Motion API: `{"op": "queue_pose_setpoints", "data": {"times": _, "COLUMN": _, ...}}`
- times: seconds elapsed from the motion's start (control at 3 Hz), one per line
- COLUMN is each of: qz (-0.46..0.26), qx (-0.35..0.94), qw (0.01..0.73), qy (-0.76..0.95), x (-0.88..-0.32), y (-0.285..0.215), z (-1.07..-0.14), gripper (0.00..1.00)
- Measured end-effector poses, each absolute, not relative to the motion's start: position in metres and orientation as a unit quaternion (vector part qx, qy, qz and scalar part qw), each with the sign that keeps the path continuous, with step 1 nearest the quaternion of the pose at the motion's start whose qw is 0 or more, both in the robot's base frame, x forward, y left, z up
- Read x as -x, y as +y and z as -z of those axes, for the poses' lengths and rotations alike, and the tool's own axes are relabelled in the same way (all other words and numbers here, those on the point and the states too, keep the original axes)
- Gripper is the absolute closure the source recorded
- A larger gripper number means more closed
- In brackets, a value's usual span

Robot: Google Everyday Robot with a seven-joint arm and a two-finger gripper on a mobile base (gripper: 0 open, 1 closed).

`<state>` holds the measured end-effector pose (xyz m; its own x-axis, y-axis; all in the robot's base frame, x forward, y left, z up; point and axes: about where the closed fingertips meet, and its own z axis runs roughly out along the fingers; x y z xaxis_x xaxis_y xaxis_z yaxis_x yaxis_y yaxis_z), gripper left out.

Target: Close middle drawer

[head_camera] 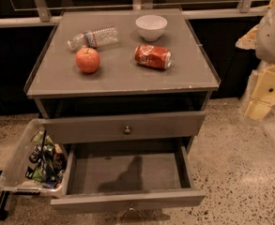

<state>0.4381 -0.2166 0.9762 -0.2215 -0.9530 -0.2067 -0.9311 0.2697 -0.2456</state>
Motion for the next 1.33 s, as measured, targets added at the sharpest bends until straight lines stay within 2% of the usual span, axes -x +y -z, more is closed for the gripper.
{"op": "queue_pose_setpoints", "data": {"times": 1.0, "qz": -0.003, "qx": 0.602, "qw": 0.162, "qy": 0.782, "x": -0.425, "y": -0.211, "z": -0.941, "gripper": 0.0}}
{"op": "queue_pose_setpoints", "data": {"times": 1.33, "qz": -0.031, "qx": 0.603, "qw": 0.164, "qy": 0.78, "x": -0.411, "y": -0.206, "z": -0.908, "gripper": 0.17}}
